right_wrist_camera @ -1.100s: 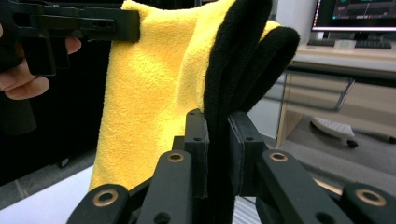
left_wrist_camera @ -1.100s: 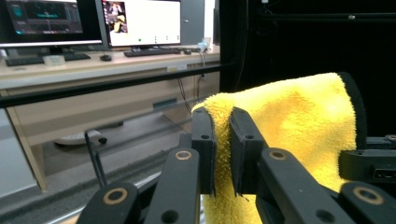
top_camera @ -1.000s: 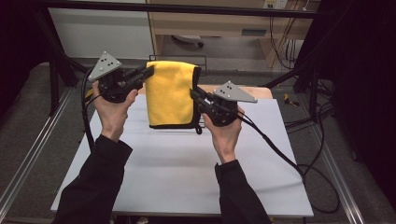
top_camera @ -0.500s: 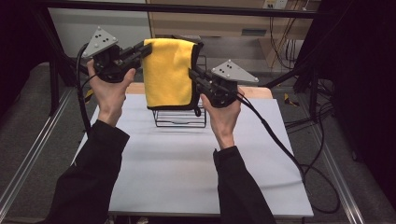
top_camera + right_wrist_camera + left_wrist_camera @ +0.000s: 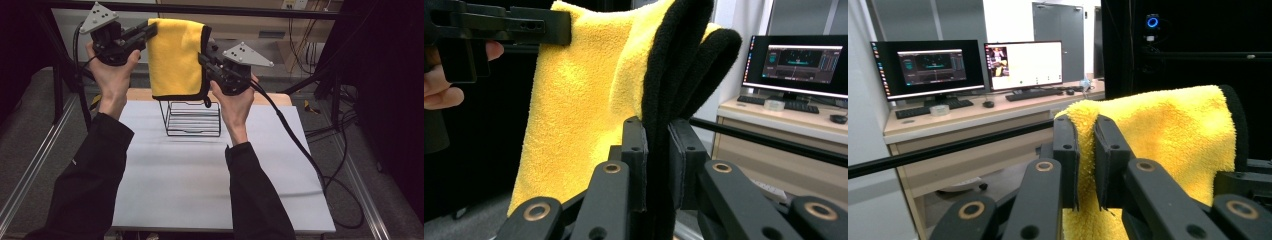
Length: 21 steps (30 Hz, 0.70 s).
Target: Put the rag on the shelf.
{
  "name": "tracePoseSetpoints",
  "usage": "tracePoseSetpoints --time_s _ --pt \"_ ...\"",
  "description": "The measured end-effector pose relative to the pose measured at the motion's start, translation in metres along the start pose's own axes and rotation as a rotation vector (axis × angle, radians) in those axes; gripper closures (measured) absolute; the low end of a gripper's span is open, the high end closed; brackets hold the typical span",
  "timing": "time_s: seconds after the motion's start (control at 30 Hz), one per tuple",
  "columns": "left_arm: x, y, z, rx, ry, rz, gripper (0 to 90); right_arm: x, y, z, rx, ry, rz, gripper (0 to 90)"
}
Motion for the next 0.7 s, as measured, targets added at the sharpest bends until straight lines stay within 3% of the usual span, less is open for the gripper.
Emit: tracePoseSetpoints --time_s 0.4,0.7 --pt "0.018 0.025 0.016 -0.039 0.028 -0.001 81.3 -0.014 0.024 0.024 -0.040 -0.014 -0.020 79.8" --pt "0.029 0.024 0.036 -0.042 0.057 0.022 81.3 -0.029 0.027 0.041 -0.037 -0.033 -0.050 79.9"
Point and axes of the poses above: each handheld gripper's, and its own axes: z roughly forward along the jaws, y roughly out of its top, x roughly to its left, the point moved 10 cm from there along z, roughly forward along the jaws, and after that the axes turned 1 degree about -z, right-handed, at the moved point
